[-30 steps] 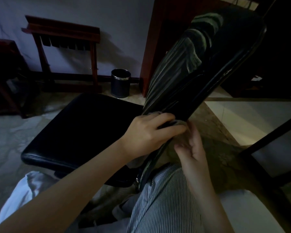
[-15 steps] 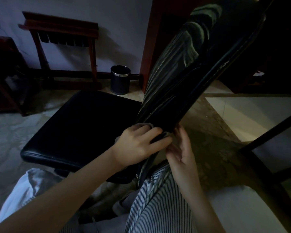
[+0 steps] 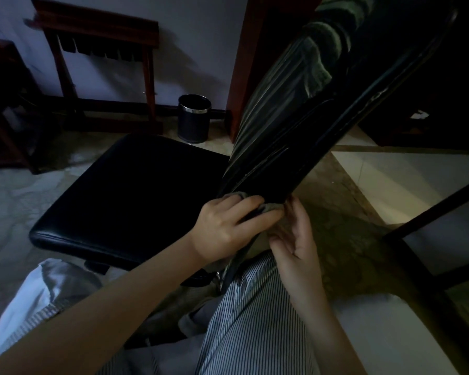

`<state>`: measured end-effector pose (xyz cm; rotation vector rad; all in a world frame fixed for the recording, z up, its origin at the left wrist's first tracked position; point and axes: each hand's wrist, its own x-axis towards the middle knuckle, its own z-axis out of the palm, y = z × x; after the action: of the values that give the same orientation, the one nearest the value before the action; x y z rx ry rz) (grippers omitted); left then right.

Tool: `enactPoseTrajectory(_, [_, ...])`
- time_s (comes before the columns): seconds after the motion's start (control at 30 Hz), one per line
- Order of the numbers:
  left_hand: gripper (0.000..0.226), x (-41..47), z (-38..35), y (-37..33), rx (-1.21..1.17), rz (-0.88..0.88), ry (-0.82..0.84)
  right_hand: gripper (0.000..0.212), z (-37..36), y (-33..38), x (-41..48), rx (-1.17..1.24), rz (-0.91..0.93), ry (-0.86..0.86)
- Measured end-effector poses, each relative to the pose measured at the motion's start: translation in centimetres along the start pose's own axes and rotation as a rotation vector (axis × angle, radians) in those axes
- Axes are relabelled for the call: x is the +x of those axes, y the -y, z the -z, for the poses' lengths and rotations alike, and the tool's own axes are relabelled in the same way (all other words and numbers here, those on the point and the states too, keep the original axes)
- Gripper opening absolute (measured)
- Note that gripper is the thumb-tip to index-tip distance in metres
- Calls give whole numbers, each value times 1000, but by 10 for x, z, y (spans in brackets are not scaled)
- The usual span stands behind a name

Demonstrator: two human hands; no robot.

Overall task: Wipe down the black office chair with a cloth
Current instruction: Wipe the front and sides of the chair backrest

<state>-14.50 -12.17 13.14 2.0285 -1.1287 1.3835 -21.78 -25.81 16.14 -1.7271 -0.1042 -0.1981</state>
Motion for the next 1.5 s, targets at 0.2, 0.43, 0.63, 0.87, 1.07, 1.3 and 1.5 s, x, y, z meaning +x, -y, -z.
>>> enactPoseTrajectory(0.2, [20,-37,2,3,3,-78,159,70,-3,-9,-3,-24,-14,4])
enactPoseTrajectory(0.43, [18,-29,11,-1,38,-108,257,68,-5,-18,-6,-51,-69,22])
enactPoseTrajectory(0.63, [21,15,21,7,72,-119,76,63,-9,-26,-7,-57,-97,14])
enactPoseTrajectory(0.87, [23,1,13,6,-34,-59,137,61,-10,-28,-8,-119,-95,-17])
enactPoseTrajectory(1.07, [23,-38,1,1,-51,-18,212,62,-11,-24,-9,-133,-116,-11])
enactPoseTrajectory(1.3, [21,-72,5,-8,-81,40,319,64,-7,-30,-12,-391,-106,7])
enactPoseTrajectory(1.5, [21,-82,19,-29,-327,774,1,47,13,-54,-19,-1084,494,-183])
